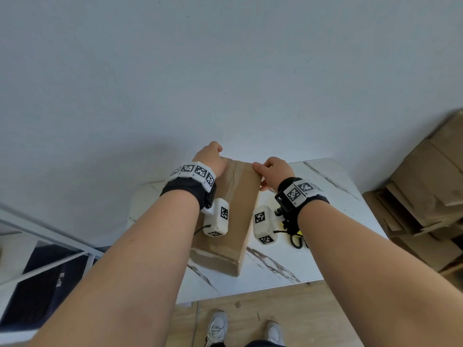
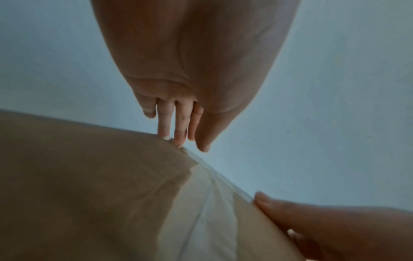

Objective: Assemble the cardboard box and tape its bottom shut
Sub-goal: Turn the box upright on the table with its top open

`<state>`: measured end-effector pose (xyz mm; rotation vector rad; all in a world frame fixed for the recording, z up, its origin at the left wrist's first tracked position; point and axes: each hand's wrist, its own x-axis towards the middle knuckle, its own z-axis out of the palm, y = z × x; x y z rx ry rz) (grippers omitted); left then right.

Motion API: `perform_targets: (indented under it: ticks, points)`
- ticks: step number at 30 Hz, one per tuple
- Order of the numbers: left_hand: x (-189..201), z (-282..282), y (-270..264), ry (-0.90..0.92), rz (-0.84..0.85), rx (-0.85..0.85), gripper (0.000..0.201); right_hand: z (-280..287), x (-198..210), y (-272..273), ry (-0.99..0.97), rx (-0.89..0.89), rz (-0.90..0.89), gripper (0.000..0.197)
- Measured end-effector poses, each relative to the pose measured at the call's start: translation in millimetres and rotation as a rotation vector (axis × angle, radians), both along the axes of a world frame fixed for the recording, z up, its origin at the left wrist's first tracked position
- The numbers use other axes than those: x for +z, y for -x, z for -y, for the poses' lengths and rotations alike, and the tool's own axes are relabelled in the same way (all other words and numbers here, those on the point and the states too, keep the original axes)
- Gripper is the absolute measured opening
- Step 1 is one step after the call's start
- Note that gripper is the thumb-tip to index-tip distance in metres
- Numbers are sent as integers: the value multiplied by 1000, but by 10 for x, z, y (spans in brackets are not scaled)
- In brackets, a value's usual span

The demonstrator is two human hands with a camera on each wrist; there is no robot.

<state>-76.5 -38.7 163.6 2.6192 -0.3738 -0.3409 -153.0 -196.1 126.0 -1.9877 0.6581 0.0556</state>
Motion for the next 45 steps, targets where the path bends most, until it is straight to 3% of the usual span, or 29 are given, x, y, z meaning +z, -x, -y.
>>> perform_targets:
  ticks: [7,13,17,21,28,34,37,41,45]
  points:
    - [60,-280,58,17,41,239,41,34,-44,78,56,-143,-13,35]
    - [-84,-499,354,125,38,540,46,79,-21,160,145,-82,-85,38]
    - [-147,-602,604,216,108,599,56,20,14,256,140,-48,-135,28]
    - [-191,-693,701,317,-161,684,61,-55,65,331,180,-10,-189,24]
    - [-303,-852,887,486,-298,595,63,-301,35,407,208,-39,-161,23]
    - [-295,-783,899,473,-300,607,54,-252,17,578,181,-96,-116,37]
    - [-293,-808,881,452,-309,589,54,-262,37,628,154,-112,-110,30]
    - [-268,-889,866,478,-183,509,49,-309,25,635,107,-164,-52,11]
    - [-282,-986,804,486,-85,464,46,-377,-13,642,130,-149,-38,21]
